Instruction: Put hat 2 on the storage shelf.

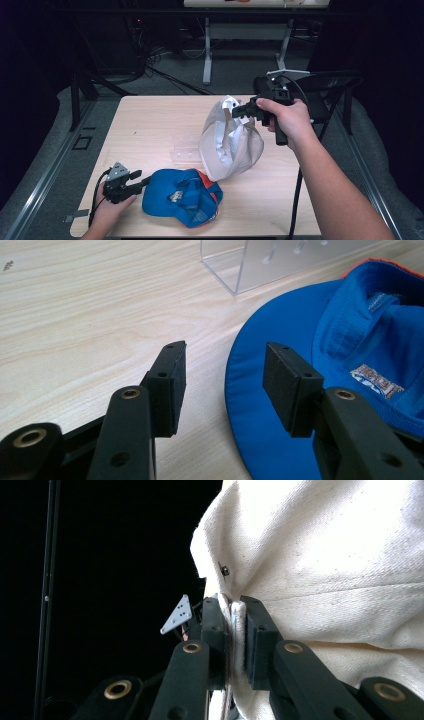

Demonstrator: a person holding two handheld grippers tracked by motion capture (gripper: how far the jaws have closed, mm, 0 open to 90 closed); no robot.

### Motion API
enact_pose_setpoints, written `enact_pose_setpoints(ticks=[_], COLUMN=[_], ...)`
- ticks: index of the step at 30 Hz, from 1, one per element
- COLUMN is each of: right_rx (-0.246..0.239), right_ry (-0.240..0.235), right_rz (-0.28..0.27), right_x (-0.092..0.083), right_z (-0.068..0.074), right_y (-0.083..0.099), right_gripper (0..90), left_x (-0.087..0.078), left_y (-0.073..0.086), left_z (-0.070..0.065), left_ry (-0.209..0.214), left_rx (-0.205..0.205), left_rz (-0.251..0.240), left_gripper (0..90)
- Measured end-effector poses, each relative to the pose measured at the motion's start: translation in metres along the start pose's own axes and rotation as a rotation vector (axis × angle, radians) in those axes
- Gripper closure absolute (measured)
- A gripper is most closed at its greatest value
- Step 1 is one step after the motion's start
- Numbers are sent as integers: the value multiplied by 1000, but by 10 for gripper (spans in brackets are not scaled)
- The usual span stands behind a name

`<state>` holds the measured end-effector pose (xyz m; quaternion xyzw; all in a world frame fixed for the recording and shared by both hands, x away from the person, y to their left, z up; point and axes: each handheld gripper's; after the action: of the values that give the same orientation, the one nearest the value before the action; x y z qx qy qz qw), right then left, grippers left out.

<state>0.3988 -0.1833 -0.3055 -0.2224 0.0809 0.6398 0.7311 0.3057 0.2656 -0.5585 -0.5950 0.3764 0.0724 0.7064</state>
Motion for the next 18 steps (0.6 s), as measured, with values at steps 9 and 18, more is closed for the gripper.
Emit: enact_pose_setpoints(ticks=[9,18], right_rx=[-2,-1], right_ry=[15,24], right_rz=[-10,-42], right_x=[19,34], right_z=[10,15], right_y=[-16,-28], right_gripper=[822,822], left_x=[-2,1], left_y=[-1,-1], left_z=[-1,-4], left_ry=[-40,-36], left_rx=[20,35], left_rz=[19,25], left_gripper=[528,545])
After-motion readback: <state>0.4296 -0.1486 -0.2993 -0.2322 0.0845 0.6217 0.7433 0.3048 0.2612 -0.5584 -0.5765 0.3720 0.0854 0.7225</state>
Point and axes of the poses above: each handheld gripper's, and its own axes: x roughly forward along the jaws, y roughly out of its underside, z roughly to its left, and after that the axes turned 10 degrees about -y, right-handed
